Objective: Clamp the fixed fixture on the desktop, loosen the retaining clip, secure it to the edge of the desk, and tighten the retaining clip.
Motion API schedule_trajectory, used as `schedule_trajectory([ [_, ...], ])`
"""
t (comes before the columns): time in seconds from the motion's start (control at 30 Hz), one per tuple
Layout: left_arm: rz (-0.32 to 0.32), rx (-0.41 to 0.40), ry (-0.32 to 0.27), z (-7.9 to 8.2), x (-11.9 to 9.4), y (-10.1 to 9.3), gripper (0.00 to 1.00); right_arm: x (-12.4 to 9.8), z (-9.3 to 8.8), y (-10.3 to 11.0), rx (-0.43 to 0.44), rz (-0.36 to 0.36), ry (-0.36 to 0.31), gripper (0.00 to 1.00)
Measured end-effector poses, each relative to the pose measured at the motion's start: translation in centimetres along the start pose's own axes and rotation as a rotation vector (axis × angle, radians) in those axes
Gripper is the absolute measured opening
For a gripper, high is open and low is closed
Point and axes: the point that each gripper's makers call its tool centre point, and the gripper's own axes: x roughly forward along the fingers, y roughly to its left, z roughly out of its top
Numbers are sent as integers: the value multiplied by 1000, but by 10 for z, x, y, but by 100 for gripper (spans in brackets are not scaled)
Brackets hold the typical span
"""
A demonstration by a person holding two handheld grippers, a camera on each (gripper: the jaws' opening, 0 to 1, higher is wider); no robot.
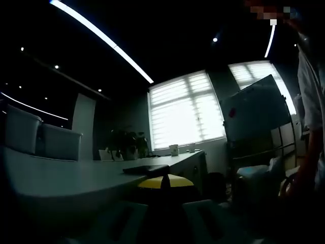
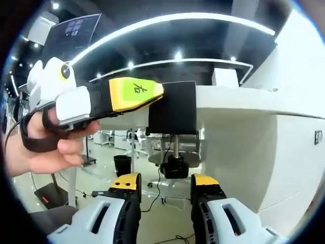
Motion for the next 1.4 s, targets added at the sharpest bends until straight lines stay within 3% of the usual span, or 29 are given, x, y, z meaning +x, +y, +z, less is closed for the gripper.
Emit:
schedule_trajectory([
  [0.23, -2, 2, -4, 0, 1, -1, 1, 13, 7, -6, -36, -57, -3, 35],
  [0.4, -1, 4, -3, 0, 1, -1, 1, 16, 9, -16, -47, -90, 1, 24],
  [0.53, -2, 3, -4, 0, 1, -1, 1, 13, 9, -15, -41, -64, 10, 24],
  [0.63, -1, 7, -2, 0, 1, -1, 1, 13, 9, -14, -63, -23, 1, 24],
  [0.73, 0, 10, 0, 0, 1, -1, 1, 13, 9, -11, -47, 68, -15, 24],
  [0.83, -1, 8, -2, 0, 0, 0, 1, 12, 10, -10, -113, 151, -24, 23],
  [1.13, -2, 9, -4, 0, 0, 0, 1, 15, 6, -7, -68, 365, -32, 23],
  [1.27, 0, 8, -7, 0, -1, 0, 1, 17, 6, -4, -58, 399, -29, 23],
  [1.4, -1, 7, -8, 0, -1, 0, 1, 17, 4, -5, -33, 371, -35, 23],
])
